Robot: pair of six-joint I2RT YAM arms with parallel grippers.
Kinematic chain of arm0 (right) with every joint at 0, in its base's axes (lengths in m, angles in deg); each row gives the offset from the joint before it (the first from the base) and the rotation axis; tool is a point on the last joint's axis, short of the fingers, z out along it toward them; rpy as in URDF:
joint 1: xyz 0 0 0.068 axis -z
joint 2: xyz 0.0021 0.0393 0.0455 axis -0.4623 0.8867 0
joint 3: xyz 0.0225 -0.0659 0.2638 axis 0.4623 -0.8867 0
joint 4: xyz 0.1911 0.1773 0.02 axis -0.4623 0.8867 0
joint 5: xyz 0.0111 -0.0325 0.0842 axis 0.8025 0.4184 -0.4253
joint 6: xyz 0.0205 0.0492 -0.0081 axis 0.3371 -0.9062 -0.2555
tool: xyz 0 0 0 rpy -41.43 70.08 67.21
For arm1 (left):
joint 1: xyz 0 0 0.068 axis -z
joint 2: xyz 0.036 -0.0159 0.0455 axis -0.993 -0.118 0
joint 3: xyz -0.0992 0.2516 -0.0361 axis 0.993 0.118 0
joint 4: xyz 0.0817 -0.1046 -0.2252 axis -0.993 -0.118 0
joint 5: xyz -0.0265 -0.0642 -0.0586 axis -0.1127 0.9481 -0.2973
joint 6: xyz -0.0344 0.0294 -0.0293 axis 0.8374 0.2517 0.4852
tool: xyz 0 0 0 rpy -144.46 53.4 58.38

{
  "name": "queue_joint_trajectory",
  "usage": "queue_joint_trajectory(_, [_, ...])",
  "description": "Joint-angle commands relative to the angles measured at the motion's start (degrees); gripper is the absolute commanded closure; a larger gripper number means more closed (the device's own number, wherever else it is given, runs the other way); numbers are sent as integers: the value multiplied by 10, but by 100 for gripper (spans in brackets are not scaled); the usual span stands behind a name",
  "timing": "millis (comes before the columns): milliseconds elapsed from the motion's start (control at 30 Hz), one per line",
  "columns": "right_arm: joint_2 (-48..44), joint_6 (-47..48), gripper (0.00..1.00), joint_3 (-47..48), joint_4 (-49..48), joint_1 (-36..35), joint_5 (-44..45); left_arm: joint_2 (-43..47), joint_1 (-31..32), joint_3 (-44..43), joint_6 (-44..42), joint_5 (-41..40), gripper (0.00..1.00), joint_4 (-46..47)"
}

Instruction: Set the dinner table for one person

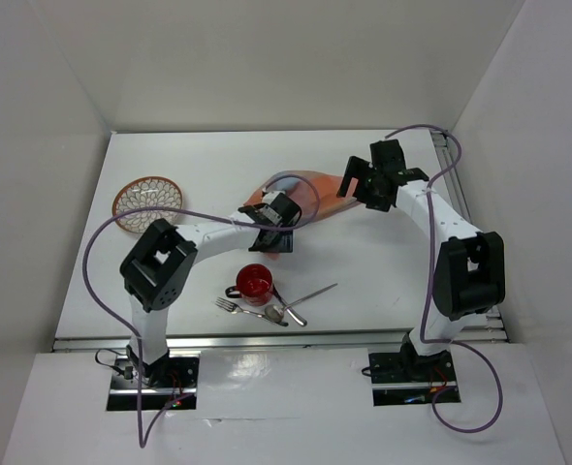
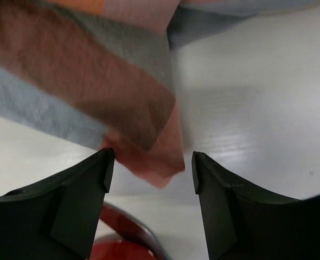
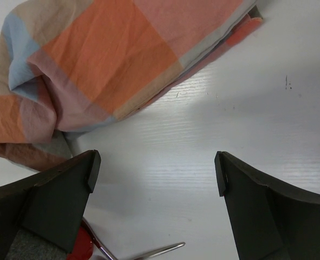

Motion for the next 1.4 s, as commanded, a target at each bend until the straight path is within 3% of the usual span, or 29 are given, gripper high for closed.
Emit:
queue_joint_trajectory(0, [4,10,0,4,-25,8,-5,-36,-1,-42,15,-31,24,-3])
queue_joint_trajectory(67, [4,10,0,4,-25,8,-5,-49,-1,-56,15,-36,28,-9])
queue_joint_trajectory(133, [4,10,0,4,-25,8,-5,-57,-1,-62,15,-37,38,-15])
queue_joint_trajectory(200, [4,10,0,4,-25,13,-5,-57,-1,-70,29,-51,56,-40])
queue_joint_trajectory(233, [4,15,0,4,-25,13,-5,-57,-1,-78,29,-58,78,-52])
queue_joint_trajectory(300, [4,23,0,9,-20,13,-11,-22,-6,-86,29,-73,97,-74])
queue_joint_trajectory(333, [4,23,0,9,-20,13,-19,-7,-12,-93,29,-73,100,-89])
queue_joint_trajectory(500, [9,63,0,19,-41,8,-82,115,-59,-88,-31,-31,100,-76])
queue_joint_trajectory(633, [32,108,0,33,-53,-57,-82,157,-111,-88,-70,47,100,-70])
queue_joint_trajectory(933, [90,152,1,83,-105,-182,-40,151,-204,-103,-91,209,100,-48])
queue_joint_trajectory(1200, [160,219,3,134,-180,-231,-2,157,-240,-78,-84,254,100,-31])
queue_joint_trajectory(1367, [241,231,6,224,-180,-236,-9,162,-257,-73,-84,282,100,-31])
